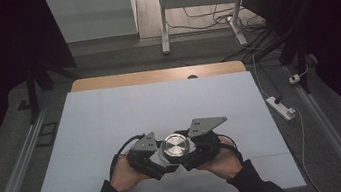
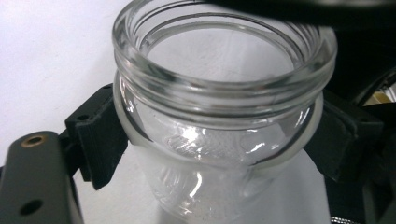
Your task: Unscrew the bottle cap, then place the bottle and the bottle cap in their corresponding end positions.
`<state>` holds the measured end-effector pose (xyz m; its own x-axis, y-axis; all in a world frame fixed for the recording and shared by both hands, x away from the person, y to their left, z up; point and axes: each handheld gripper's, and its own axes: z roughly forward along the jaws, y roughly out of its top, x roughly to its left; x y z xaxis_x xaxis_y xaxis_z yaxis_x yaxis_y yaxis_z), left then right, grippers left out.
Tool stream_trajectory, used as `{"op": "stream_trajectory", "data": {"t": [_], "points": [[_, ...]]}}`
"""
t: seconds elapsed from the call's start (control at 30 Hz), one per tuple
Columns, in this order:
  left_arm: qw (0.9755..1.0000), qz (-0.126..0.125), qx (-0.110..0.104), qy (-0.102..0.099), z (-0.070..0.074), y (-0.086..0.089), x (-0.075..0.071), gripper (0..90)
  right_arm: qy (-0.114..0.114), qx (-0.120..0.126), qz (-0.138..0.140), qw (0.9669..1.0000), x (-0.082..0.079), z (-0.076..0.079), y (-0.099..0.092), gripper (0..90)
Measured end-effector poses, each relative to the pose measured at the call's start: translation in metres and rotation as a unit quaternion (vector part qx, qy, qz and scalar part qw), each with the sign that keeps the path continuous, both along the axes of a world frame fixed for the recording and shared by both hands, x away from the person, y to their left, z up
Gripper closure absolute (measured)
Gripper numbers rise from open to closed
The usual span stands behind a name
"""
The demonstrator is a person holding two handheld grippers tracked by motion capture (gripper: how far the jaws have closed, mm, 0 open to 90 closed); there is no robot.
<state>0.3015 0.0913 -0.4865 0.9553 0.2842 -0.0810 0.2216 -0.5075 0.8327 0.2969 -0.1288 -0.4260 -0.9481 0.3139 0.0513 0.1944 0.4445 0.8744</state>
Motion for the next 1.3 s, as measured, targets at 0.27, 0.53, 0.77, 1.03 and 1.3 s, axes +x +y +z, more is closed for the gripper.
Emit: {"op": "stream_trajectory", "data": {"t": [0.27, 0.53, 0.77, 1.03, 1.3], "points": [[0.9998, 0.02, 0.003, -0.004, -0.001, 0.005, 0.004, 16.1, -0.002, -0.002, -0.003, 1.0, -0.001, 0.002, -0.001, 18.5], [0.9992, 0.04, 0.003, -0.004, -0.003, 0.01, 0.008, 16.1, -0.005, -0.005, -0.003, 1.0, -0.005, 0.002, -0.002, 18.4], [0.9986, 0.053, 0.005, -0.006, -0.003, 0.012, 0.01, 16.1, -0.005, -0.008, -0.004, 1.0, -0.006, 0.001, -0.004, 18.4], [0.9976, 0.069, 0.0, -0.009, -0.001, 0.018, 0.015, 16.1, -0.007, -0.011, -0.004, 0.9999, -0.008, 0.001, -0.004, 18.4], [0.9964, 0.084, -0.001, -0.014, 0.002, 0.023, 0.019, 16.1, -0.006, -0.011, -0.007, 0.9999, -0.011, -0.001, -0.005, 18.4]]}}
